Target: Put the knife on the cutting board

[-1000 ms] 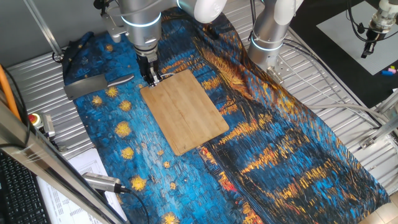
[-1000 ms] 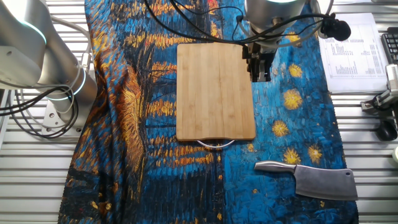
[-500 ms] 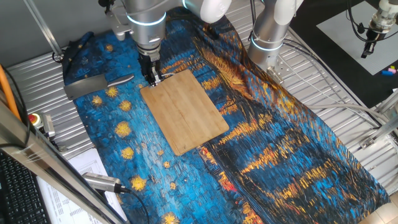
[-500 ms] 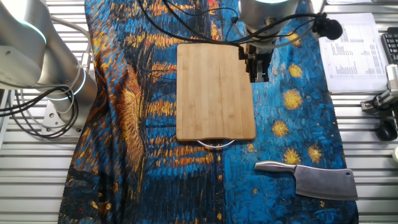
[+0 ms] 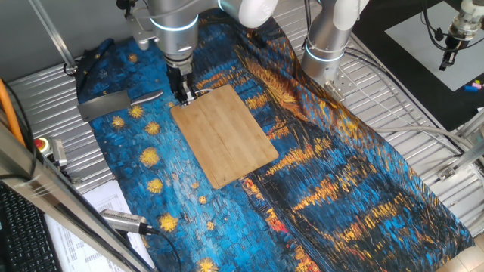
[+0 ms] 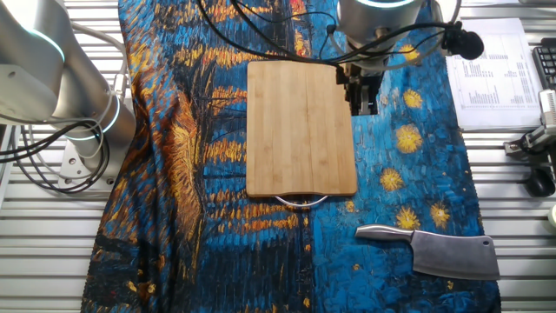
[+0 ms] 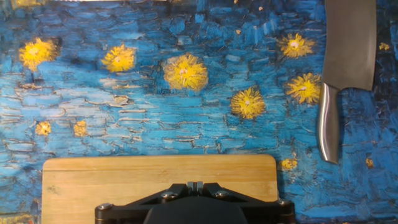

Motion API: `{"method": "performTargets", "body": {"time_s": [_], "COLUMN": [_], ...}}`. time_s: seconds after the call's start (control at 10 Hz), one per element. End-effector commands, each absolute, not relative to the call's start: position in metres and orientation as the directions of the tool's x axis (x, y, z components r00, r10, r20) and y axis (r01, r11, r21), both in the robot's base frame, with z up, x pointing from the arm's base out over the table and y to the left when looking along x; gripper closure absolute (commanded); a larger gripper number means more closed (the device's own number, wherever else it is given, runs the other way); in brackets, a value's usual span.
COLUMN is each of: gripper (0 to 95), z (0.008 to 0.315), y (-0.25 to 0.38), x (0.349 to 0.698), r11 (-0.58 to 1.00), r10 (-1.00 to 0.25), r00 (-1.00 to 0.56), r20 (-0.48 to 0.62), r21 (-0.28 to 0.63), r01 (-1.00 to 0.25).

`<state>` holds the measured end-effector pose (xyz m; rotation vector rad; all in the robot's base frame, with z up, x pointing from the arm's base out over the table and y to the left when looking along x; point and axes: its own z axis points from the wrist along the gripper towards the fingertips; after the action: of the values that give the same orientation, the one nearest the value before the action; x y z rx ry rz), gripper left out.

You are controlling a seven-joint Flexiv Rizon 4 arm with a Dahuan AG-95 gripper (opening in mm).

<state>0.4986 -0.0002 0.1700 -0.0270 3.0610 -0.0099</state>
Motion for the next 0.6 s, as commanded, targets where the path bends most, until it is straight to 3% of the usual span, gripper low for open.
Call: {"method": "performTargets", "body": {"time_s": [0.1, 0.6], "gripper": [95.0, 95.0], "z": [0.17, 0.158], "y": [-0.001, -0.017], "x": [0.499, 0.524], "r11": [0.999, 0.999], "r10": [0.039, 0.053], "r00": [-0.996, -0.996], "r20": [-0.076, -0.072], "r21": [0.007, 0.006], "r01": [0.039, 0.053]}}
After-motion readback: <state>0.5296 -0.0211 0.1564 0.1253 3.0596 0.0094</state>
